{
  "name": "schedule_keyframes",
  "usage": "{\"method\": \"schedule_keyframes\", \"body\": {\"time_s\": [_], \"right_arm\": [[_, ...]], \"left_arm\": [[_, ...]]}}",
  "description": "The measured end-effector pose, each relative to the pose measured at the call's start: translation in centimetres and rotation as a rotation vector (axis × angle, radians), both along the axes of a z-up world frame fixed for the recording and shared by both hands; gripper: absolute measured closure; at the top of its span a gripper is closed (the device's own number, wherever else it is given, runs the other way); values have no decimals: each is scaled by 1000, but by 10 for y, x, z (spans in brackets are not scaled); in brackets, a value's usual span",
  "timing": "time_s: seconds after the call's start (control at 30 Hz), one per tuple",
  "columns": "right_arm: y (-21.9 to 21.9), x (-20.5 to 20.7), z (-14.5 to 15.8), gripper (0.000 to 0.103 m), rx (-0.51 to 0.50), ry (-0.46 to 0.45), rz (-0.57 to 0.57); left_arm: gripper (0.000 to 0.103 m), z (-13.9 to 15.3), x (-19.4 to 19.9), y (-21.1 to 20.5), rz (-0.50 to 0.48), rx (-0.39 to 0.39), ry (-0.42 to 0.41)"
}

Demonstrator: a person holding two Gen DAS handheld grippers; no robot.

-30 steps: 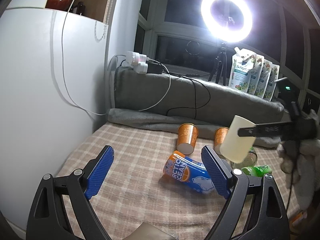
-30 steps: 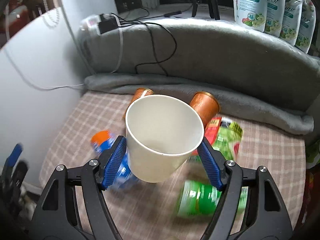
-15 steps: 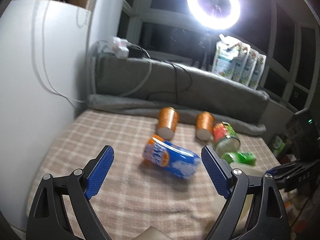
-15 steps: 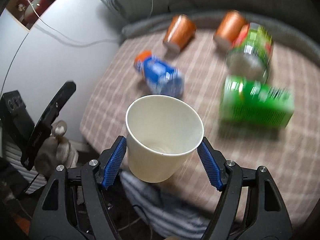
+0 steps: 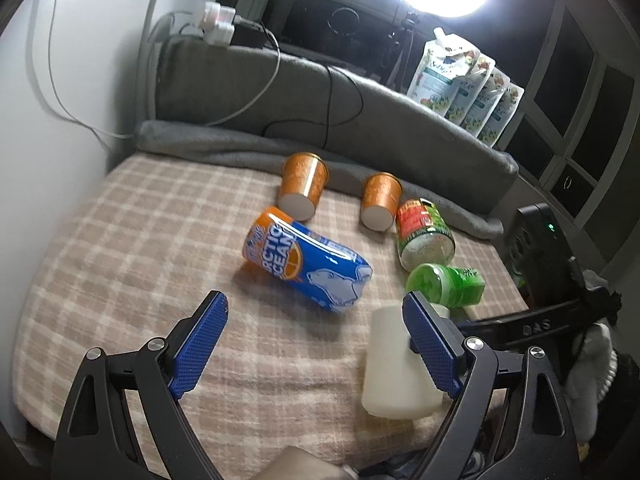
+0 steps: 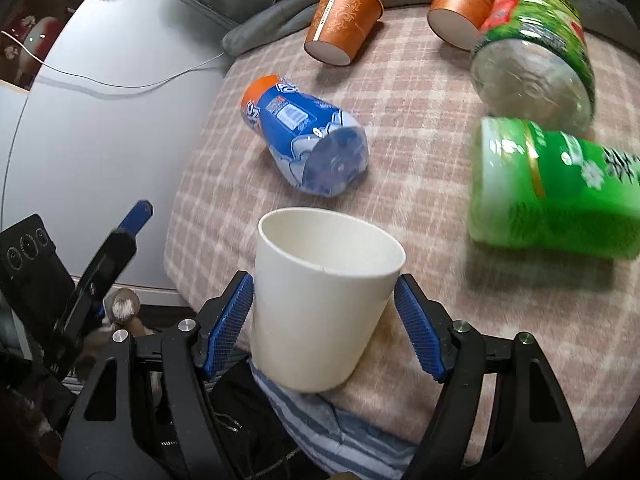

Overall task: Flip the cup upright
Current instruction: 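Rotate the right tool to turn the white cup rim-up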

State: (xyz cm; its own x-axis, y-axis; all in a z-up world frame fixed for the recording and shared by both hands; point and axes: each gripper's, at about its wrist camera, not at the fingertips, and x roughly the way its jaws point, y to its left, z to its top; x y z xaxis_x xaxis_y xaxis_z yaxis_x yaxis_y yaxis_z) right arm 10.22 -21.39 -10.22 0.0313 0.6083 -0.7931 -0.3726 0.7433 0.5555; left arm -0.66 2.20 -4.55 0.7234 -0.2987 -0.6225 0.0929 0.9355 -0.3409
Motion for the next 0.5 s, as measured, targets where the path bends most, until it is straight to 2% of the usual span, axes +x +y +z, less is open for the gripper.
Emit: {"method": "schedule_keyframes", "body": {"time_s": [0.3,0.5], "right_arm": [[13,12,-7,27,-1,-8,-8],[-5,10,10,21,64,-46,-49]], "left_arm": [[14,-18,10,-1,-75,-111,130],[14,-29,21,-8,-144,-222,238]]}}
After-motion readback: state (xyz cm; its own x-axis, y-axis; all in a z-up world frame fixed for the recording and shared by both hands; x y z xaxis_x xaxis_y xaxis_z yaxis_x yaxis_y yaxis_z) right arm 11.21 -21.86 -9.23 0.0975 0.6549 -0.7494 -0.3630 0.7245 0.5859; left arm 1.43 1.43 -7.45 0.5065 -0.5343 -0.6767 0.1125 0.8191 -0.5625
